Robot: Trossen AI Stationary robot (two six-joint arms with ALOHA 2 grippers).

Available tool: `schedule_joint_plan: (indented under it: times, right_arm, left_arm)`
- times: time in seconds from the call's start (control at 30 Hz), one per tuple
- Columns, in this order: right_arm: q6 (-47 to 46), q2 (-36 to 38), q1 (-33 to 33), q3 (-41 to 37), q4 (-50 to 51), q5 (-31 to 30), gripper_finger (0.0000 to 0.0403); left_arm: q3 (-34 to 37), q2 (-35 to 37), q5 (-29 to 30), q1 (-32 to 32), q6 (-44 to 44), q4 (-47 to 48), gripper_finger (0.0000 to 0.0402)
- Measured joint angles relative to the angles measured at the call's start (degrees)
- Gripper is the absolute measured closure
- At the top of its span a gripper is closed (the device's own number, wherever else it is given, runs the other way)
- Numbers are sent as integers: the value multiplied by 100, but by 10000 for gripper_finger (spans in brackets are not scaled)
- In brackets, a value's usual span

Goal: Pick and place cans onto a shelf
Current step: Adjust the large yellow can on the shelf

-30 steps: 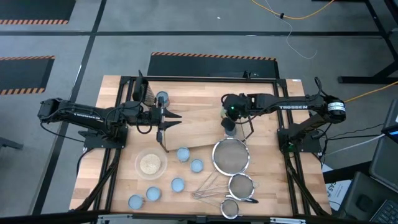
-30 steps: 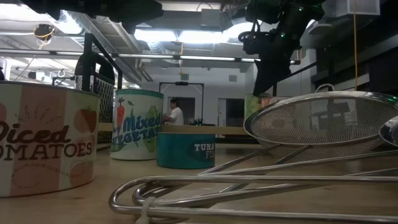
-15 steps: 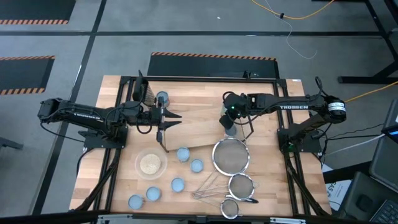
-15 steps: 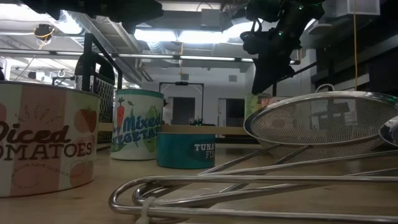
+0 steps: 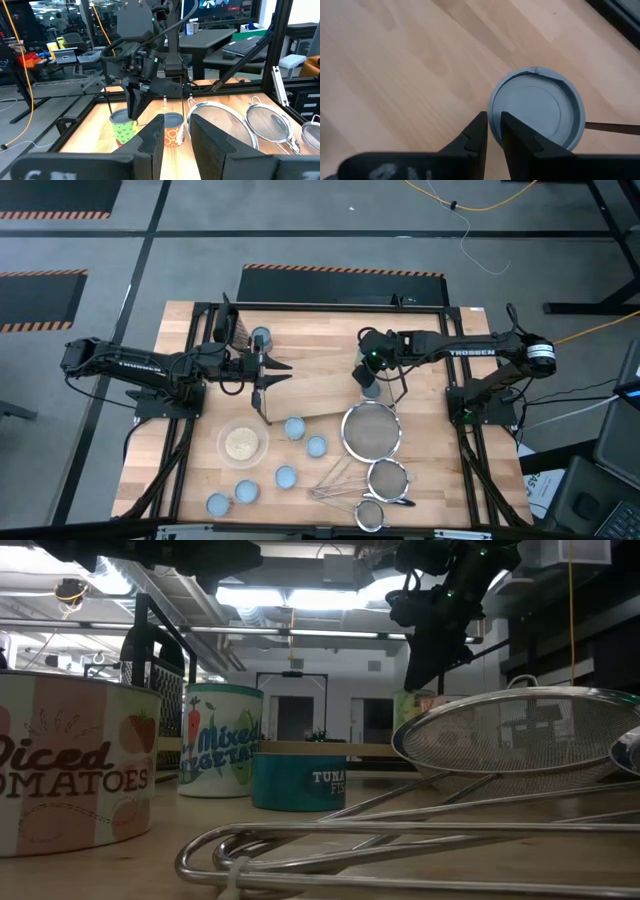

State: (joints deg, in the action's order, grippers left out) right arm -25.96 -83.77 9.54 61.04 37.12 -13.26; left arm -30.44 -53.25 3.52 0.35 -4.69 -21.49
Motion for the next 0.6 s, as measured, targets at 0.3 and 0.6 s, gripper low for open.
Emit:
schedule_joint_plan:
  times: [0.3, 0.6]
  right_arm:
    - [682, -9, 0, 303, 156, -326, 284]
    - [2038, -4, 0, 319, 610, 133, 267]
  left_arm:
    - [0, 0, -1, -1, 0, 1, 315]
    - [0, 0, -1, 1, 0, 0, 315]
